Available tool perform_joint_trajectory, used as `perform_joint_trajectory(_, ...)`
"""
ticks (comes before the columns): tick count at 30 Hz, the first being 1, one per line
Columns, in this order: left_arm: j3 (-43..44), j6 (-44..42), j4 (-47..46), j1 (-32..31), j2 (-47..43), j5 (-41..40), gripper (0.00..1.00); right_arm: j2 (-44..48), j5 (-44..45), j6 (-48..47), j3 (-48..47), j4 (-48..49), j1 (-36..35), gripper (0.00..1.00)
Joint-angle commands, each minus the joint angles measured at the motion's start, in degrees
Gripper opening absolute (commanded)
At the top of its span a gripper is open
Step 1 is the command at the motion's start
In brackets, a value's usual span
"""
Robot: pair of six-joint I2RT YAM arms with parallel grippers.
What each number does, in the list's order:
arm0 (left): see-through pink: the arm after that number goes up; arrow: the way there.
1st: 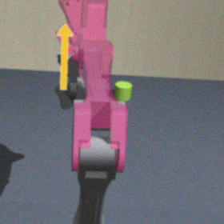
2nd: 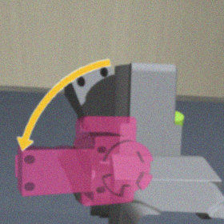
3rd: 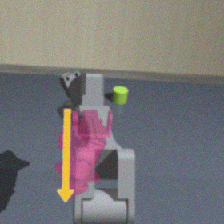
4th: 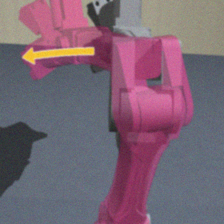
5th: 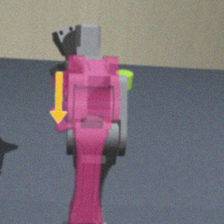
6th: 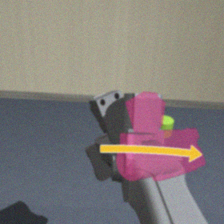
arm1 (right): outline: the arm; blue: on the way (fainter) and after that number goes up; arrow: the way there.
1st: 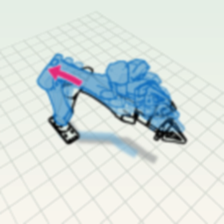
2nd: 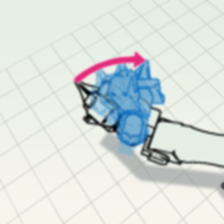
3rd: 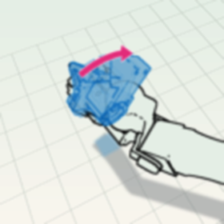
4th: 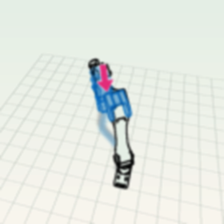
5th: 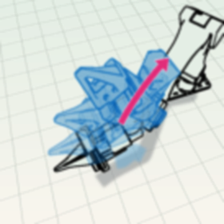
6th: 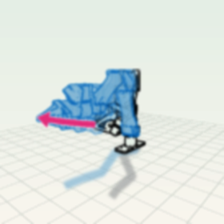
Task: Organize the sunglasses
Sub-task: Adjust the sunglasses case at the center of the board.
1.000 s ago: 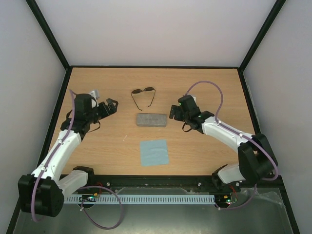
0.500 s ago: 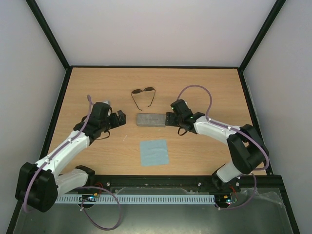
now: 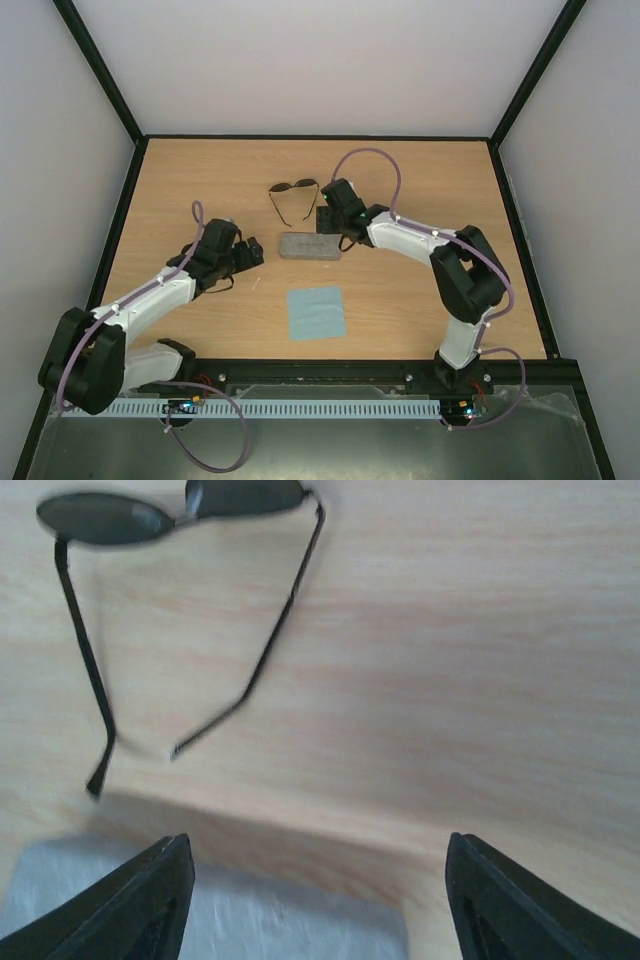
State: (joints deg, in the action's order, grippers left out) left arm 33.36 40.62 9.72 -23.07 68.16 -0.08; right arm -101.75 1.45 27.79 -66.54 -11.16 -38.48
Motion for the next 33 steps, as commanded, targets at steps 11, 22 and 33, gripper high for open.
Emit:
perform_joint_trajectory(11, 0.6, 5.2, -9.8, -7.6, 12.6, -0.6, 0.53, -9.2, -4.4, -3.9, -4.4, 1.9, 3.7, 0.5)
perform_joint_trajectory(22, 6.2, 4.8, -12.3, -8.1, 22.9, -2.5, 0.46, -3.0, -8.8, -2.1, 9.1, 7.2, 3.3, 0.45)
perform_joint_trajectory(33, 12.0, 3.7, -13.9, -8.1, 30.3, -2.0, 0.43, 4.5, -8.1, -1.2, 14.6, 5.8, -2.0, 0.46)
